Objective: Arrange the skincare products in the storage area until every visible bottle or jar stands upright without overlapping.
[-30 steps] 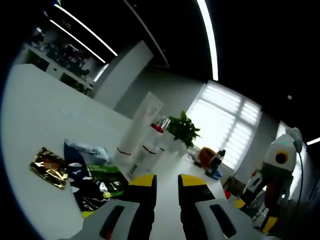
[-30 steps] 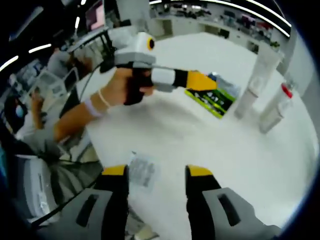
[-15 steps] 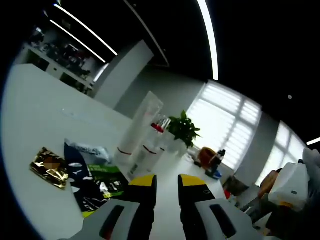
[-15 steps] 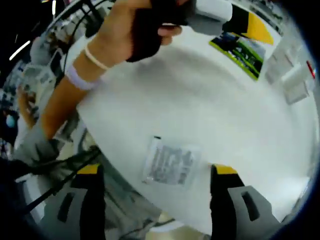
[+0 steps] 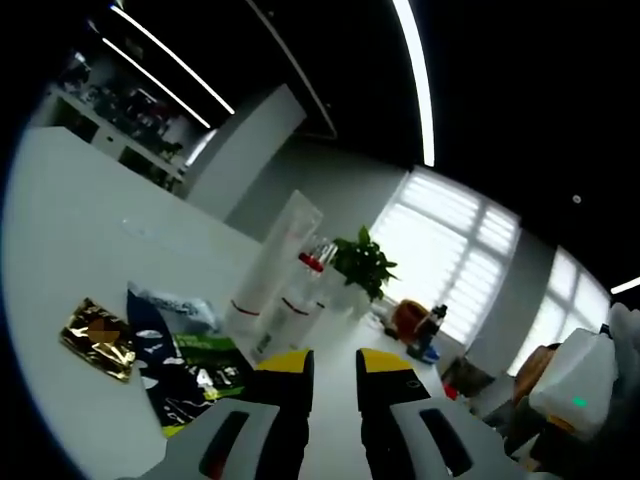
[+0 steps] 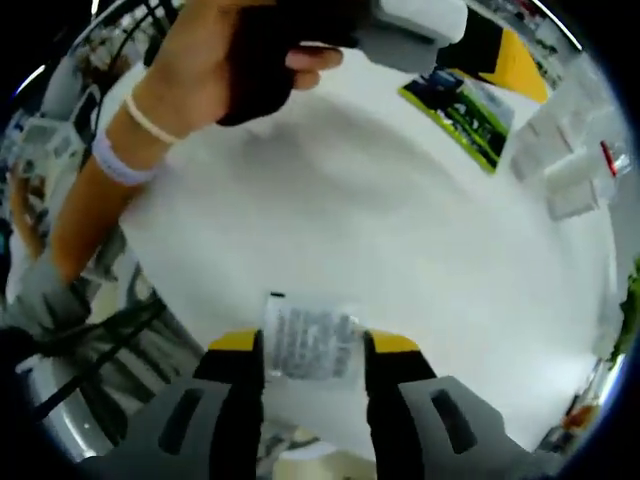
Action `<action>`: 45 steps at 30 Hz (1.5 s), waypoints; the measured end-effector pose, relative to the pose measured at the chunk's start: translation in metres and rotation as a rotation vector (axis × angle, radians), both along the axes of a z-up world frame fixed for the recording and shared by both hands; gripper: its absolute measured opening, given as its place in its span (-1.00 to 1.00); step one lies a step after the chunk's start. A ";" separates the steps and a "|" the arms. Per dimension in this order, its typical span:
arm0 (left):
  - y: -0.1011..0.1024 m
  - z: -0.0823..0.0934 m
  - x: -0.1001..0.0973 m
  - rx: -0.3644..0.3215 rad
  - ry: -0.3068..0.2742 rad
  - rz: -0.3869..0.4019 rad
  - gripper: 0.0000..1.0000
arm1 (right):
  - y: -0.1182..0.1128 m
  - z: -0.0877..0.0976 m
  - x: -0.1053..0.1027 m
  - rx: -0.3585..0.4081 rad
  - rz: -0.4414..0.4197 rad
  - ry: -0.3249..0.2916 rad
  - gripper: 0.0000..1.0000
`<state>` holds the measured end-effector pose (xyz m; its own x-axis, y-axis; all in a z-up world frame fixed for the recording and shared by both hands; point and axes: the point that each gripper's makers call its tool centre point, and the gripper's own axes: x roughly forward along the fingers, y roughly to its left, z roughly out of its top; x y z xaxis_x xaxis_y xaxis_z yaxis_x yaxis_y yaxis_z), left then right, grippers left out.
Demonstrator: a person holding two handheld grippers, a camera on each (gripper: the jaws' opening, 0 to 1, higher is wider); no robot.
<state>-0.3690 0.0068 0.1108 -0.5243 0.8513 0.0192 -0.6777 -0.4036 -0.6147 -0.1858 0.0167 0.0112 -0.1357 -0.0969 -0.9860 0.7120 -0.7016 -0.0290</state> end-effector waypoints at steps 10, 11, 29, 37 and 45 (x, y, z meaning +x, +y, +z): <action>-0.002 0.004 0.000 0.017 0.002 0.005 -0.65 | 0.003 0.006 -0.011 -0.018 0.023 0.021 -0.34; -0.003 0.005 0.000 0.022 0.001 0.007 -0.65 | 0.003 0.009 -0.014 -0.026 0.016 0.027 -0.34; -0.005 0.005 -0.003 0.032 0.000 0.019 -0.65 | 0.024 0.056 -0.060 -0.149 -0.059 0.271 -0.39; -0.013 0.005 -0.010 0.037 0.011 0.069 -0.65 | 0.037 0.103 -0.079 -0.244 -0.098 0.489 -0.37; -0.008 0.004 -0.006 -0.003 0.060 0.065 -0.65 | 0.051 0.164 -0.100 -0.351 -0.136 0.758 -0.36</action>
<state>-0.3755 -0.0015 0.1145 -0.5762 0.8158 0.0503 -0.6860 -0.4492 -0.5724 -0.2859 0.0673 0.1748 -0.7807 -0.3154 -0.5395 0.4966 -0.8372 -0.2292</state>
